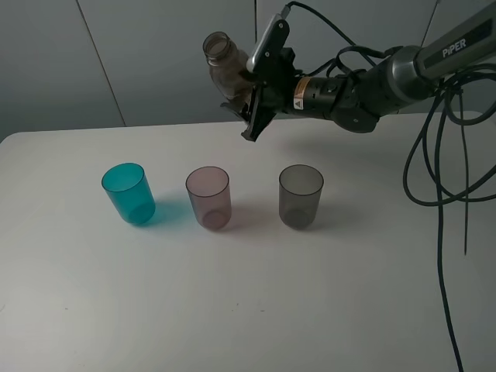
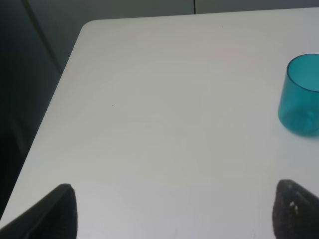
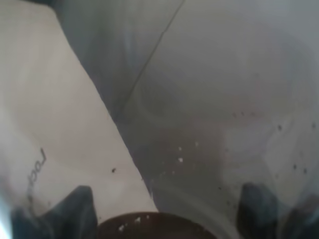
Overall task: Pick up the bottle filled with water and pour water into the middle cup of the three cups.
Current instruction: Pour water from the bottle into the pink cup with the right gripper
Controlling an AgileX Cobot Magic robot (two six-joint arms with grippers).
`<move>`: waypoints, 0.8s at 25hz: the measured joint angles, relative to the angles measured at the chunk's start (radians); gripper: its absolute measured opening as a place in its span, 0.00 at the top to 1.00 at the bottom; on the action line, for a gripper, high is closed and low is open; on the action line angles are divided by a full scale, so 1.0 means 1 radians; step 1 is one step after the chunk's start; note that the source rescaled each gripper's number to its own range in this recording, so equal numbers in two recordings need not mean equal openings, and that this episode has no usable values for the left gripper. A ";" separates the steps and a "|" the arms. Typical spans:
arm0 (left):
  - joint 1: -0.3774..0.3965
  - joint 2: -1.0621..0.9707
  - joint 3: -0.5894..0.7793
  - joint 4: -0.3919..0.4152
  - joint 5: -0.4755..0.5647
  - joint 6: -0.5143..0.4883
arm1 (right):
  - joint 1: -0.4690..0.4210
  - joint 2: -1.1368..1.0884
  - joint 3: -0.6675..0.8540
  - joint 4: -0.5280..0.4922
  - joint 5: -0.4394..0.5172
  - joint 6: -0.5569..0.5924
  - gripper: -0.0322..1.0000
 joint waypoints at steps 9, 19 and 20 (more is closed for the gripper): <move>0.000 0.000 0.000 0.000 0.000 0.000 | 0.000 0.018 0.000 -0.001 0.004 -0.225 0.95; 0.000 0.000 0.000 0.000 0.000 0.000 | 0.000 0.018 0.000 -0.005 0.002 -0.414 0.95; 0.000 0.000 0.000 0.000 0.000 0.000 | 0.000 0.018 0.000 -0.010 0.002 -0.419 0.95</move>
